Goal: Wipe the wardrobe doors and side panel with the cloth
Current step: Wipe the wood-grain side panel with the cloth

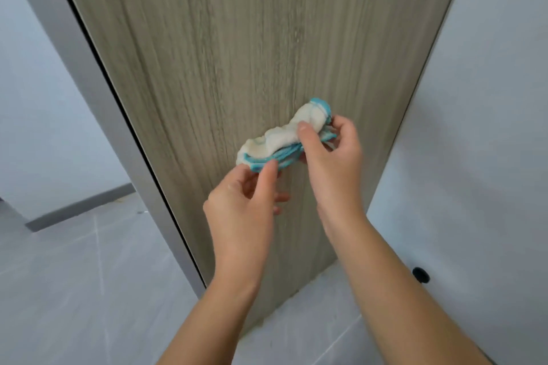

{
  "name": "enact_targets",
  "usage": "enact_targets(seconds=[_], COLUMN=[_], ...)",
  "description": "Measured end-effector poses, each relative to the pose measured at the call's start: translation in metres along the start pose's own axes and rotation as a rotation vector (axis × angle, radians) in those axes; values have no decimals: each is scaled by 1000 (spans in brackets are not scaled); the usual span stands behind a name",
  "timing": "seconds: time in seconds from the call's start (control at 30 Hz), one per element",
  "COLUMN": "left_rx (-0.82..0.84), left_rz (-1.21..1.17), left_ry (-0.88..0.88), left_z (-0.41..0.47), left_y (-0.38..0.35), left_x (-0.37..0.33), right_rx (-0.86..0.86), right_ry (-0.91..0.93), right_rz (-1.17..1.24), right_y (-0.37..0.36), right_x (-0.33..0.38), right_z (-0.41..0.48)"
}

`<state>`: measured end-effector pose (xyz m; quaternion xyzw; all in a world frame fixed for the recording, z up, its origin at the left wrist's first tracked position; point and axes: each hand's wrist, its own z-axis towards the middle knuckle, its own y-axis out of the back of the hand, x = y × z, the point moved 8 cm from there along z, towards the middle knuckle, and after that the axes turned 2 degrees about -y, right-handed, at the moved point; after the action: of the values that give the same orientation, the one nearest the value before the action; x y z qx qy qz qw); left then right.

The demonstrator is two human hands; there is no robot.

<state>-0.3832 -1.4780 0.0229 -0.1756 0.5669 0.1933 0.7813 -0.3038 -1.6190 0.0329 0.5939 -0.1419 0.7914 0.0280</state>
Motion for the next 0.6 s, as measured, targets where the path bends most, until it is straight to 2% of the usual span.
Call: enact_targets(seconds=[0.13,0.23,0.33,0.6], left_rx=[-6,51,15,-94], left_rz=[463,604,724,772], left_ry=[-467,-623,-785,-820], left_z=[-8,-6,0,13], left_y=[11,4,1,-7], left_x=[-24,-27,-38,-44], right_rx=[131,186,163,153], right_ry=[-114,-58,16,54], right_rz=[122,110,67,18], right_y=[3,6,5,1], right_x=[0,6,9,10], right_z=[0,-4,-8,0])
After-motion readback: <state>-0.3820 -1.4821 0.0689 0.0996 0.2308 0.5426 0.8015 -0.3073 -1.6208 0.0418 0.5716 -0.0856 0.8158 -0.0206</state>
